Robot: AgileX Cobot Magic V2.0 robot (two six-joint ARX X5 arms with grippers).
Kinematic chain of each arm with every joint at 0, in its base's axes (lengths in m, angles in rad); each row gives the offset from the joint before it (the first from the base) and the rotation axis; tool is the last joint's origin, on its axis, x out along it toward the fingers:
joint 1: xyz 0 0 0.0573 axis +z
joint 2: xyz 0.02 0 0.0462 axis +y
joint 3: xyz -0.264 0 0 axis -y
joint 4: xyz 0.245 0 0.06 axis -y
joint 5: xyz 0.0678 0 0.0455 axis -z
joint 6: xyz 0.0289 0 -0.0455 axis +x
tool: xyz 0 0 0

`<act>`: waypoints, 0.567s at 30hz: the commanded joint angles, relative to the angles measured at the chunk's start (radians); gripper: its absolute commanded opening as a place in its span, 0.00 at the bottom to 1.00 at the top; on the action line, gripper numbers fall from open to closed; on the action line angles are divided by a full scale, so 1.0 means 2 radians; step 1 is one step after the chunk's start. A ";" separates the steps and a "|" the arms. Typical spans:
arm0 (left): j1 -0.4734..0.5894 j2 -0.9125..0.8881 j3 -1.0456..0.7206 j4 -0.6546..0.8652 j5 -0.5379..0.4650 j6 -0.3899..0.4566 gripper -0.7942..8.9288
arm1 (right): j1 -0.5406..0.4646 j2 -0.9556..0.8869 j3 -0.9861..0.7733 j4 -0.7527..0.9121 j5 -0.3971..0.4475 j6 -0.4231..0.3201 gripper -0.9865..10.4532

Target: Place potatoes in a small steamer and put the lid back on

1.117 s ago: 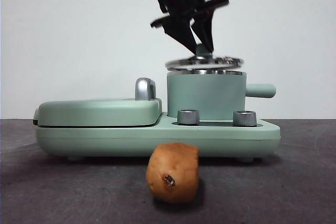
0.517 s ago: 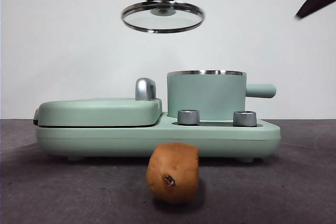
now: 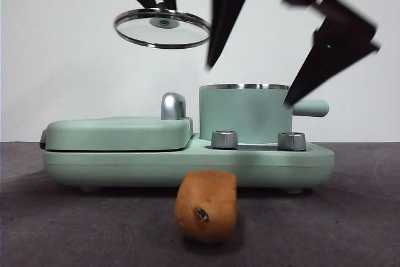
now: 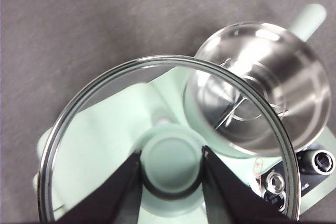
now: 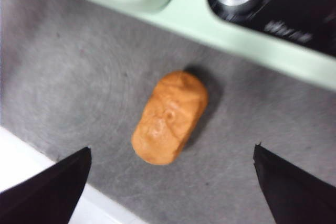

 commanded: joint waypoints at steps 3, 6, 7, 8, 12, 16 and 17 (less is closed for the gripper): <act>0.015 -0.044 0.016 0.004 0.001 0.002 0.10 | 0.024 0.060 0.011 0.017 0.002 0.029 0.51; 0.021 -0.063 0.016 -0.002 0.001 0.001 0.10 | 0.032 0.088 0.011 0.033 0.002 0.030 0.51; 0.022 -0.069 0.016 -0.004 0.001 0.001 0.10 | 0.035 0.097 0.011 0.040 0.002 0.030 0.51; 0.022 -0.073 0.016 -0.007 0.001 0.001 0.10 | 0.035 0.105 0.011 0.046 0.002 0.030 0.51; 0.022 -0.089 0.016 -0.020 0.001 0.001 0.10 | 0.038 0.136 0.011 0.061 0.003 0.030 0.51; 0.022 -0.101 0.016 -0.025 0.001 0.001 0.10 | 0.039 0.163 0.011 0.071 0.024 0.030 0.49; 0.022 -0.102 0.016 -0.026 0.001 0.001 0.10 | 0.039 0.167 0.011 0.072 0.023 0.030 0.46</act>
